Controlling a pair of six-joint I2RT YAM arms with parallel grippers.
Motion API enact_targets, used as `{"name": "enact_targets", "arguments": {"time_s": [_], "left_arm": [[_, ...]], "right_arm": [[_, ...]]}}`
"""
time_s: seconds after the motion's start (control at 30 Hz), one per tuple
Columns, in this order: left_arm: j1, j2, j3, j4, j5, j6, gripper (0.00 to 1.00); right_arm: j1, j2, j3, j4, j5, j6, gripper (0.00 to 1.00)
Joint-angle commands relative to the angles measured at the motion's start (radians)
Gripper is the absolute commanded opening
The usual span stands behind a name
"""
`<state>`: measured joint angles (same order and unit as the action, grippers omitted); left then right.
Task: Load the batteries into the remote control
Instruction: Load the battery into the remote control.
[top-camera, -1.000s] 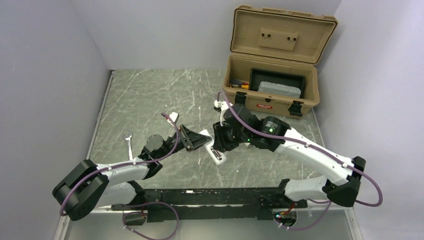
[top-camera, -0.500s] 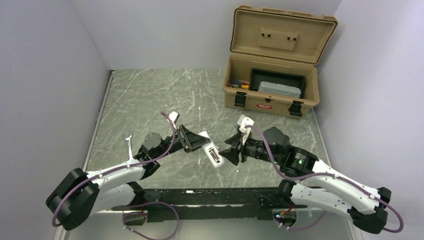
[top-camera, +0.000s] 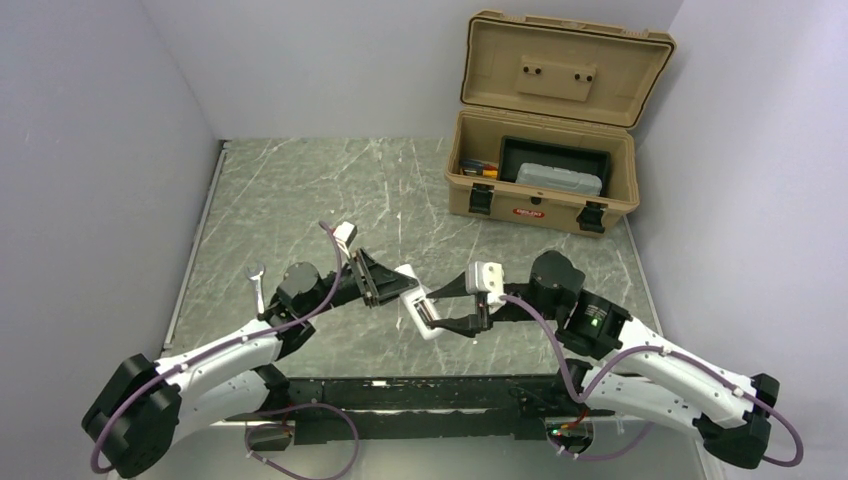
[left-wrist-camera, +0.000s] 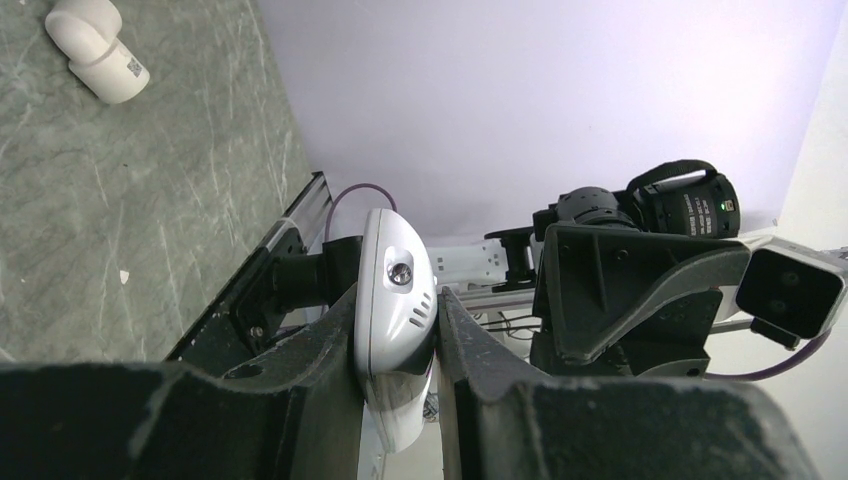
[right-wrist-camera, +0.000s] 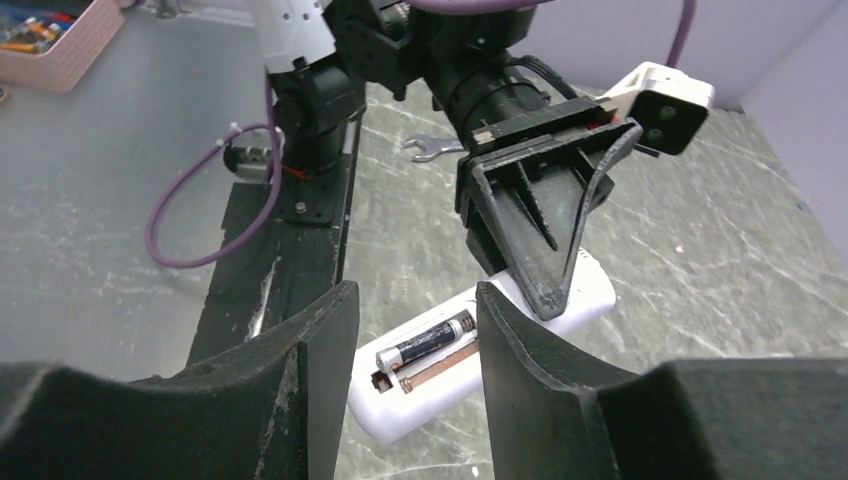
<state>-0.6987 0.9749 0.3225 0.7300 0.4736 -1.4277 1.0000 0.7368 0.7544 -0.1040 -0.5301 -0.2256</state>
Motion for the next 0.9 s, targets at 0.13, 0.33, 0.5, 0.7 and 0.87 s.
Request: {"name": "enact_targets", "arguments": {"time_s": [0.13, 0.33, 0.5, 0.7, 0.87], "left_arm": [[0.006, -0.052, 0.051, -0.020, 0.003, -0.003, 0.00], [0.006, -0.077, 0.029, -0.021, -0.009, -0.016, 0.00], [0.014, -0.082, 0.014, 0.006, -0.015, -0.033, 0.00], [0.016, -0.079, 0.028, -0.001, -0.007, -0.022, 0.00], [0.015, -0.075, 0.024, 0.011, -0.004, -0.025, 0.00]], "right_arm": [[-0.138, 0.050, 0.039, 0.038, -0.368, -0.132, 0.48], [-0.274, 0.123, 0.047, 0.098, -0.600, -0.071, 0.49], [-0.288, 0.141, 0.041, 0.143, -0.649, -0.053, 0.50], [-0.288, 0.134, -0.010, 0.241, -0.674, 0.005, 0.50], [-0.288, 0.141, -0.038, 0.288, -0.684, 0.017, 0.50]]}}
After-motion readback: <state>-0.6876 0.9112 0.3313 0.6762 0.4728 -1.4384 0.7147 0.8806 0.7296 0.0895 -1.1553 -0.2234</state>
